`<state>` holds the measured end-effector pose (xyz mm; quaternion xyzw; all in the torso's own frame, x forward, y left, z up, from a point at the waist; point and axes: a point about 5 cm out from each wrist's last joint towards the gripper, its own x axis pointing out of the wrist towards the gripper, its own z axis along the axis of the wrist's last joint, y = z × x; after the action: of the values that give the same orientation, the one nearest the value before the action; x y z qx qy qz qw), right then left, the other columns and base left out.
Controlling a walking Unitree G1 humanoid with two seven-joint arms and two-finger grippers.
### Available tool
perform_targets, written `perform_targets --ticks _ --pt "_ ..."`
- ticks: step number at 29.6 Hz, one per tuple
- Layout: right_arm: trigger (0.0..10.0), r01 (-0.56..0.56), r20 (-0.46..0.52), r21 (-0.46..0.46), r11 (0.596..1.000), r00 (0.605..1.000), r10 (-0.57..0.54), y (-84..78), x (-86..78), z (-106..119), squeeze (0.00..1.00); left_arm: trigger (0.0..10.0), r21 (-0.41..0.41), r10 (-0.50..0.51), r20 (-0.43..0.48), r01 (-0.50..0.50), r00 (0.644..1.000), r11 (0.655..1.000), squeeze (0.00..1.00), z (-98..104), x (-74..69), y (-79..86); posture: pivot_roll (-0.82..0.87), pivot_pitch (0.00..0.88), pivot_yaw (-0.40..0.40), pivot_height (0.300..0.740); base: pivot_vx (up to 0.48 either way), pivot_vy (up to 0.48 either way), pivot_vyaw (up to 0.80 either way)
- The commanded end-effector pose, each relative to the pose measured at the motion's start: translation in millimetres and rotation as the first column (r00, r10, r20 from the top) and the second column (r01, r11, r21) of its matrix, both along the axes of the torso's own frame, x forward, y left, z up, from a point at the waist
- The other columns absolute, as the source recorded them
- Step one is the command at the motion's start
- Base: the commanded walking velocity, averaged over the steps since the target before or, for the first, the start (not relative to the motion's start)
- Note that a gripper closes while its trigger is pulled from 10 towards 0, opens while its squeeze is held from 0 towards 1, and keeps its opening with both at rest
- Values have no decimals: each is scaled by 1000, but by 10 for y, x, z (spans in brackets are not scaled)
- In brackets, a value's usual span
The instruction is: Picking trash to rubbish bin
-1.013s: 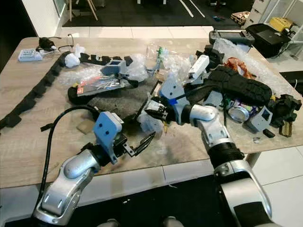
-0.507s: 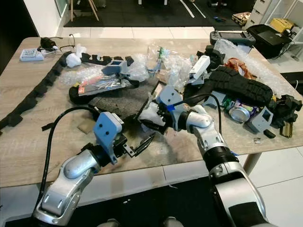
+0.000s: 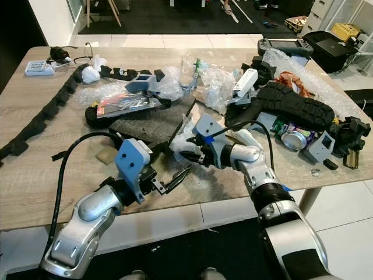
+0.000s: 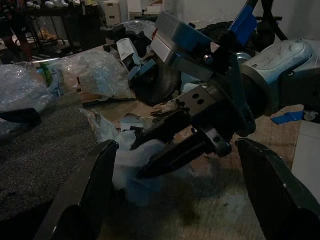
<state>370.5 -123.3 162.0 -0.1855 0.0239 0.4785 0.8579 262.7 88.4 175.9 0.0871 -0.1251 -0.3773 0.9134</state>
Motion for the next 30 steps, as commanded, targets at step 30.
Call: perform_targets --ticks 30 --pt "0 47 168 696 717 960 -226 -547 -292 1624 0 10000 -12 3 -27 -3 1000 1000 0 -64 -61 -8 1 173 -55 740 0 0 0"
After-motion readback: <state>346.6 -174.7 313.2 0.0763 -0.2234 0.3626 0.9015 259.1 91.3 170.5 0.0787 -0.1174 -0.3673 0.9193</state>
